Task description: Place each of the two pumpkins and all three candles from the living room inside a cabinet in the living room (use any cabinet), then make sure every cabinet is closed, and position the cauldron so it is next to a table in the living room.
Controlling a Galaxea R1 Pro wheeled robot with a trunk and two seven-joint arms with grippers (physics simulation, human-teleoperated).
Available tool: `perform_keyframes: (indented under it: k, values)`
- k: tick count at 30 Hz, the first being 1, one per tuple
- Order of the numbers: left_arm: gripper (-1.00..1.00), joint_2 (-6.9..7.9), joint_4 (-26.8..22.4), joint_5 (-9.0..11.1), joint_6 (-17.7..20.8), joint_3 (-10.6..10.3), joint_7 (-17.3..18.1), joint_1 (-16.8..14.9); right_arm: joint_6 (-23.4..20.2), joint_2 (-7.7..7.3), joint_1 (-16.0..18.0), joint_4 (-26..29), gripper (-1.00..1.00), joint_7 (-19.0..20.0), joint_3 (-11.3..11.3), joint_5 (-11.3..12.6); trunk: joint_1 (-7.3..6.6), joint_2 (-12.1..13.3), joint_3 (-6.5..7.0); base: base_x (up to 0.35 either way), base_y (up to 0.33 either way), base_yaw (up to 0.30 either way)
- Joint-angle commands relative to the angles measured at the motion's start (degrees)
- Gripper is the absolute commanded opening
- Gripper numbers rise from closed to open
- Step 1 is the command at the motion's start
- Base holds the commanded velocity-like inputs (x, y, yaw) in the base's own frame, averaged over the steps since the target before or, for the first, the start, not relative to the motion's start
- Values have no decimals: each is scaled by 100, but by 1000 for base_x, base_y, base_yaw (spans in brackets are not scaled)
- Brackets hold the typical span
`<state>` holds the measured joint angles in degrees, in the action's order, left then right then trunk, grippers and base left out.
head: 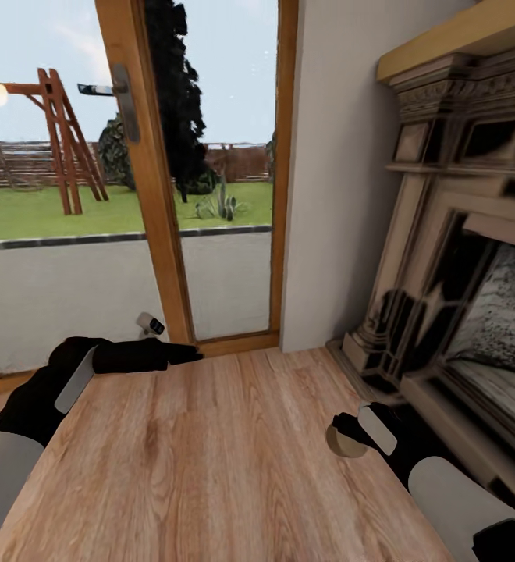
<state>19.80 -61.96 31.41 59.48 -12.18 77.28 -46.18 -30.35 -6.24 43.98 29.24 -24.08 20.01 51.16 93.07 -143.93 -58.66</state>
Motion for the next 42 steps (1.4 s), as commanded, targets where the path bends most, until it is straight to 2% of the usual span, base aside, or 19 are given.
perform_keyframes:
  k: [1, 6, 17, 32, 42]
  values:
    - [100, 6, -1, 19, 52, -9, 16, -4, -6, -5, 6, 11, -100, -53, 47, 53, -1, -3, -6, 26, 0, -259]
    - [100, 6, 10, 18, 52, 7, 16, -5, -13, -5, 6, 11, -100, -53, 47, 53, -1, -3, -6, 11, 101, -150]
    - [100, 6, 14, 15, 52, -3, 15, -5, -14, -1, 6, 11, -100, -53, 47, 59, -1, -3, -6, -13, 279, -48]
    - [100, 6, 8, 9, 52, -4, 15, -5, -15, 0, 6, 11, -100, -53, 47, 69, -1, -3, -6, -199, 260, -260]
    - [100, 6, 8, 14, 52, 5, 15, -5, -16, 0, 6, 11, -100, -53, 44, 79, -1, -3, -6, -111, 53, -283]
